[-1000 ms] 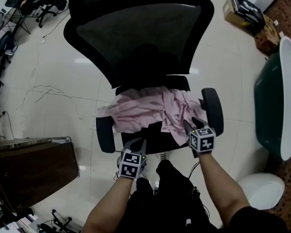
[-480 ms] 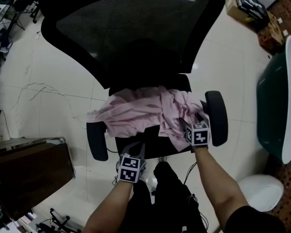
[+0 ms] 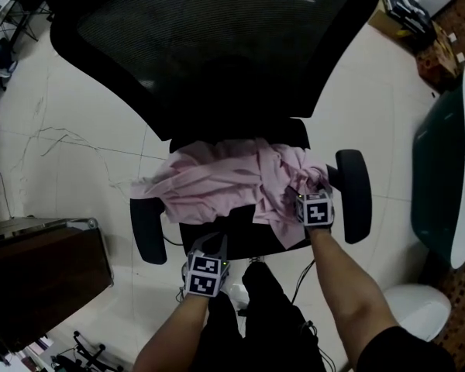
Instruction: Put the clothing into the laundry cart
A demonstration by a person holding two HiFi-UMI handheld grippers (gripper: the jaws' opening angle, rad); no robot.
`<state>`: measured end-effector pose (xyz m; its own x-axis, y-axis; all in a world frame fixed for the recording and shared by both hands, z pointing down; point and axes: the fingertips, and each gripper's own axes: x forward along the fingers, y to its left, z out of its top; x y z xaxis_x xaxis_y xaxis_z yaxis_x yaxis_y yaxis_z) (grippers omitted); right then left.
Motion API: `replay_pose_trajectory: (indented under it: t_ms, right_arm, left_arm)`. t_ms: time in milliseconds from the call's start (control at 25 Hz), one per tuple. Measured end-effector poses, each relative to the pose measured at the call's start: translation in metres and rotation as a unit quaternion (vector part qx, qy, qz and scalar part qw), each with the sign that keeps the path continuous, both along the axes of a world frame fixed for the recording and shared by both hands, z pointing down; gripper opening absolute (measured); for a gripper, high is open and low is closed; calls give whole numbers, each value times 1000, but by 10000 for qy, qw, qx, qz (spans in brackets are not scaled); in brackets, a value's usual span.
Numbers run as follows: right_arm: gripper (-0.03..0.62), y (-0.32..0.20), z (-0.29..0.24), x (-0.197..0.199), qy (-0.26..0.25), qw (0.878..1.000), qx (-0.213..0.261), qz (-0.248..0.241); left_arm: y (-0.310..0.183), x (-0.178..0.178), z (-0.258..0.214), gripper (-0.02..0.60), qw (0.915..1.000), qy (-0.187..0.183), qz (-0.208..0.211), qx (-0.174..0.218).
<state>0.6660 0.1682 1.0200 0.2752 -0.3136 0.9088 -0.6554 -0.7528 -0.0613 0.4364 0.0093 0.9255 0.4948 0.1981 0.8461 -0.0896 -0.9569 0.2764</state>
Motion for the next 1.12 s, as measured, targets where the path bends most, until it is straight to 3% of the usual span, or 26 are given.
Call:
replay_pose_trajectory:
  t_ms: [320,400,520,640,880,1120]
  right_arm:
    - [421,-1,8,1,64,9993,-348,-154]
    - [361,2,4,3,38,9994,-353,-46]
    - [199,4,-7,1,-49,9996,-132,232]
    - [144,6,-27,-1,125,9997,44,220]
    - [101,-13,-111,4,902,9903,1056,-35]
    - [92,-44,-251,-13,1509,9625,2233,-294]
  left_arm:
    - [-1,-2,8,-2,9999,-68,-102,-22]
    - [-2,-3,9,-2,9999,-84,-131,0]
    - [-3,-5,6,-2,9999,-79,-147,34]
    - [-2,-5,-3,-2,9999,-10,-137,87]
    - [-7,-5,-37,-2,9989,323,-221,262]
    - [-13,-24,-96,-2,9953,819,-293,428]
